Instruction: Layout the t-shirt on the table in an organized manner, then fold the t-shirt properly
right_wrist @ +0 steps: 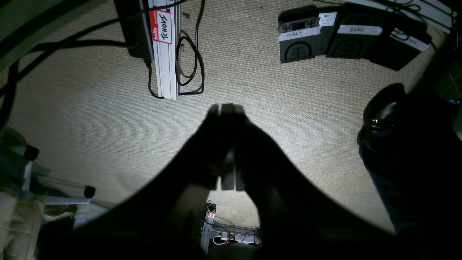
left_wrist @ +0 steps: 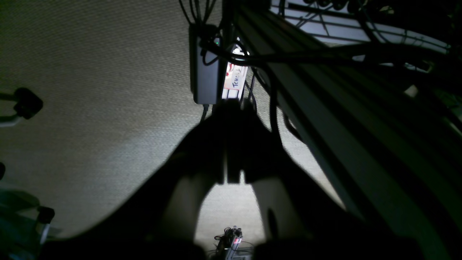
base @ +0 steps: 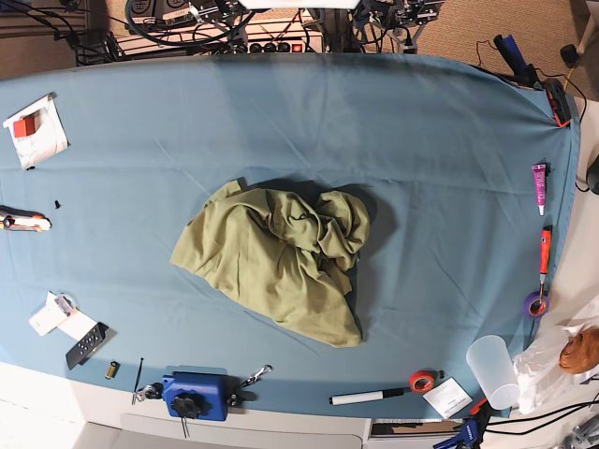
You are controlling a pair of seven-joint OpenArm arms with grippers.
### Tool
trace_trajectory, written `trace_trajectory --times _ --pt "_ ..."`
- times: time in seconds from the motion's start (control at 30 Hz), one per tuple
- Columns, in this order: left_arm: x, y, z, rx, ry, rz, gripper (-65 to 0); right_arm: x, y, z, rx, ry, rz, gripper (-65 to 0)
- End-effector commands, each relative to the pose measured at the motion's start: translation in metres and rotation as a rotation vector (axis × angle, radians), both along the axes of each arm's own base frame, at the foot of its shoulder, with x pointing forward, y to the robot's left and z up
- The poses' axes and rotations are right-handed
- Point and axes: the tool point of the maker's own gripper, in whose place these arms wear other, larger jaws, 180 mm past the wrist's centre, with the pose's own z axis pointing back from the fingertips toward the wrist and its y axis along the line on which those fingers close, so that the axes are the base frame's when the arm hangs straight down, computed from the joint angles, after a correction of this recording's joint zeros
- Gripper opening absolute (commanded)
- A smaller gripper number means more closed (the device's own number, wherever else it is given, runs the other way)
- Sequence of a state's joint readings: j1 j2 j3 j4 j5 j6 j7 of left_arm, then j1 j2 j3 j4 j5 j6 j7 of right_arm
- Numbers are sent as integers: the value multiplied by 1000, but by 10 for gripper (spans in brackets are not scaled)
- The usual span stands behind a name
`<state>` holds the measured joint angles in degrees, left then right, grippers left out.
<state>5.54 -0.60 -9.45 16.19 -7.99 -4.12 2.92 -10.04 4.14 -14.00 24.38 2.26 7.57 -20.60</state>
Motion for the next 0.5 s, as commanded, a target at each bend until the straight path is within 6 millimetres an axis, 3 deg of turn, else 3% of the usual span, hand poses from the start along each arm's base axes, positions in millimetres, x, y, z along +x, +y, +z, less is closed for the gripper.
trace_trajectory --times 0.0,0.47 --pt "0 -4 1 -11 -3 1 -650 -2 -2 1 3 4 -3 -650" --pt "8 -4 2 -10 -23 1 -650 -1 -1 1 3 3 -3 -650"
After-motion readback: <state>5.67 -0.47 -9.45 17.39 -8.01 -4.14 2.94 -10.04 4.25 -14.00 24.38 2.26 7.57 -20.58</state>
